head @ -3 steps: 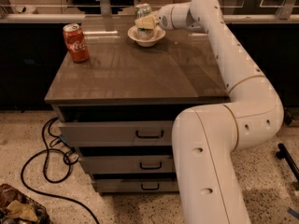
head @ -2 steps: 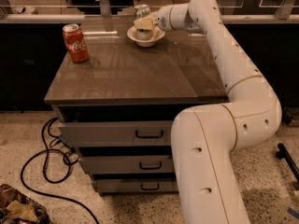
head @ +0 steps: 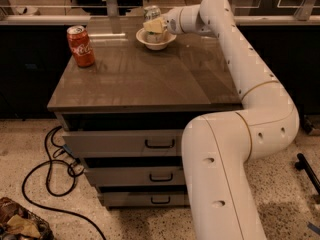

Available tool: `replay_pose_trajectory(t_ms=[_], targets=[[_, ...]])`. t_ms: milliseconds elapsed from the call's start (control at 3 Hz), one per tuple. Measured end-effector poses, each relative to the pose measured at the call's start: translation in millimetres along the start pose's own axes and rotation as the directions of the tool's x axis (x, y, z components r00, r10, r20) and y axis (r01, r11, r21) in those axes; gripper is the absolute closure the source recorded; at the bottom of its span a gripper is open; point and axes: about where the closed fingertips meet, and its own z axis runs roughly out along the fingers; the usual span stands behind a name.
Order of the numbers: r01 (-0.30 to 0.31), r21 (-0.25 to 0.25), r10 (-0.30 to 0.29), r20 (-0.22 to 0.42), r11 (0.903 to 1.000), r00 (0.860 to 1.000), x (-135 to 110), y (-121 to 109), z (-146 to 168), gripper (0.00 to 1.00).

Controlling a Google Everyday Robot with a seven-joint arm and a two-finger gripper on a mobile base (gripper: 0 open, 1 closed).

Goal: Place 7up can into paper bowl

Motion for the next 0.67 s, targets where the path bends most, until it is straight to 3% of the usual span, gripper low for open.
replay_pose_trajectory(t_ms=[333, 667], targets=[[-0.002, -0.007, 0.002, -0.003, 1.0000, 1.000, 2.2, 3.0, 5.3, 0.00], [-0.002, -0.007, 0.002, -0.003, 1.0000, 1.000, 2.3, 3.0, 5.4, 0.00]])
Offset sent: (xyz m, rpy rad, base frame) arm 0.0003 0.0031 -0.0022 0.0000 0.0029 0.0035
